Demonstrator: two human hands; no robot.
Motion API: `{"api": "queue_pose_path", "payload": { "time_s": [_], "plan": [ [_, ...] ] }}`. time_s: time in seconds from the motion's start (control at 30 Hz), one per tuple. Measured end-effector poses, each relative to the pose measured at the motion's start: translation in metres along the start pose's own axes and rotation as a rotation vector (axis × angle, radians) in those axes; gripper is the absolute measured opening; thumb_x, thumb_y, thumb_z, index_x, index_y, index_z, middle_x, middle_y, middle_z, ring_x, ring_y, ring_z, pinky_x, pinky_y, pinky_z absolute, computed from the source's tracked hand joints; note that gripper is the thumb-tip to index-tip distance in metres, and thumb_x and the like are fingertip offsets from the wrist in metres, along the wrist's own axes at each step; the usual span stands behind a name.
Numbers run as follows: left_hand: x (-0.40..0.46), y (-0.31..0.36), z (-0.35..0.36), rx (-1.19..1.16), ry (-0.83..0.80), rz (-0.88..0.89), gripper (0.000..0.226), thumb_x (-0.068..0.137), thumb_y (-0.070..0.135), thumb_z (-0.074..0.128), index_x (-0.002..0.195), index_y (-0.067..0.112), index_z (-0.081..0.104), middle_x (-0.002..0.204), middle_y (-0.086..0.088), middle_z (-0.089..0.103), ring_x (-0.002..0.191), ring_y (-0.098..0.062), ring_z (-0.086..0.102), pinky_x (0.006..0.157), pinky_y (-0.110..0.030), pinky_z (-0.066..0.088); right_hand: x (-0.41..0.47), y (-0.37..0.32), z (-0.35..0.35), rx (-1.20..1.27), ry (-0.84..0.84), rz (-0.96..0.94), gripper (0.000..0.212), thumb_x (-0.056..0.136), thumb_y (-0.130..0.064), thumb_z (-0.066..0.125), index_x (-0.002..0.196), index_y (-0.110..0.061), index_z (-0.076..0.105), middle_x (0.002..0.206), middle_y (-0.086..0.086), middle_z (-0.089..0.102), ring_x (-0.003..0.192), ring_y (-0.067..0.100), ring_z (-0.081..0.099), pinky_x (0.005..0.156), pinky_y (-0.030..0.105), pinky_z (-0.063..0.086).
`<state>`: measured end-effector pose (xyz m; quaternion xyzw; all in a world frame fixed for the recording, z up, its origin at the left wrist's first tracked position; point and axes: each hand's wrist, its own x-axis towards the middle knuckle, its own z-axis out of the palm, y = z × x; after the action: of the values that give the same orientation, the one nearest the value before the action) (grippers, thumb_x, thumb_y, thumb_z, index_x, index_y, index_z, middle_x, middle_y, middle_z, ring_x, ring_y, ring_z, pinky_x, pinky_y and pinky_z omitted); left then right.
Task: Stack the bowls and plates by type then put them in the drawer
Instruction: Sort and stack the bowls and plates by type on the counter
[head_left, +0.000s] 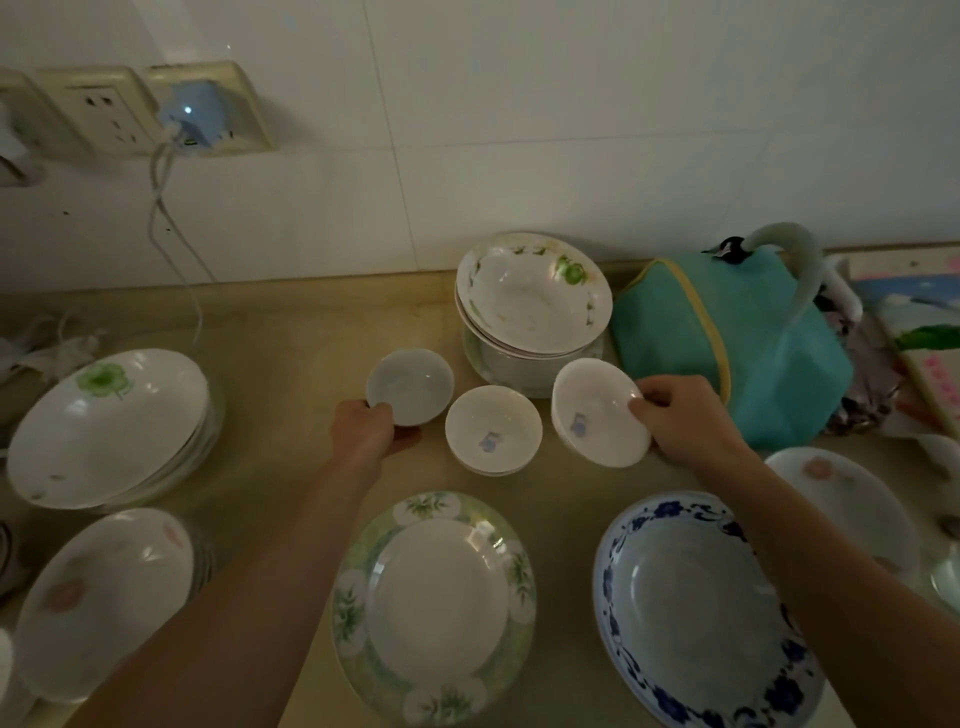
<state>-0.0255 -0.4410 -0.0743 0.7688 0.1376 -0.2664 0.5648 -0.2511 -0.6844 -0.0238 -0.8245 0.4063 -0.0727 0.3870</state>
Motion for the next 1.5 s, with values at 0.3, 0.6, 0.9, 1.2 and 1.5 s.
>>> {"api": "queue_pose_path", "payload": {
  "time_s": [0.3,0.6,0.9,1.2,1.5],
  "plan": [
    [-0.014,0.018,-0.027,-0.305,-0.063,0.053,0.023,0.093,-0.011,0.043,0.112,-0.005,0.054,0.121,-0.024,0.057,0.088,-0.032,0.071,0.063,-0.032,0.063,-0.004,-0.044,0.052,0.233,-0.151,-0.026,0.013,0.094,-0.010,0.064,0.094,-0.019,0.074,0.082,-0.002,0.073,0.071,0.013,0.073,0.058,0.025,0.062],
    [-0.049,0.050,-0.041,-0.098,-0.327,0.198,0.019,0.100,0.001,0.049,0.104,0.011,0.064,0.114,-0.013,0.065,0.087,-0.027,0.076,0.068,-0.031,0.062,0.009,-0.045,0.085,0.025,-0.140,-0.024,0.017,0.096,-0.008,0.056,0.100,-0.007,0.072,0.074,0.000,0.071,0.054,0.008,0.071,0.046,0.015,0.052],
    [-0.059,0.040,-0.009,0.224,-0.368,0.228,0.028,0.093,-0.003,0.053,0.118,0.004,0.062,0.109,-0.017,0.066,0.078,-0.027,0.076,0.065,-0.038,0.064,0.010,-0.038,0.089,0.071,-0.147,-0.010,0.007,0.096,-0.012,0.062,0.098,-0.014,0.069,0.074,0.001,0.071,0.051,0.010,0.068,0.044,0.015,0.050],
    [-0.059,0.028,0.011,0.414,-0.314,0.259,0.027,0.094,0.002,0.054,0.120,0.009,0.057,0.105,-0.015,0.065,0.066,-0.023,0.076,0.058,-0.036,0.063,0.009,-0.023,0.079,0.314,-0.158,0.117,0.018,0.101,-0.022,0.061,0.096,-0.008,0.070,0.073,0.006,0.073,0.060,0.016,0.072,0.052,0.023,0.056],
    [-0.063,0.028,0.022,0.469,-0.275,0.244,0.026,0.092,0.000,0.058,0.116,0.009,0.060,0.099,-0.014,0.065,0.066,-0.025,0.074,0.054,-0.033,0.062,0.006,-0.030,0.078,0.469,-0.375,0.231,0.036,0.098,-0.040,0.062,0.124,-0.016,0.065,0.105,0.005,0.071,0.087,0.024,0.074,0.063,0.032,0.062]
  ]
}}
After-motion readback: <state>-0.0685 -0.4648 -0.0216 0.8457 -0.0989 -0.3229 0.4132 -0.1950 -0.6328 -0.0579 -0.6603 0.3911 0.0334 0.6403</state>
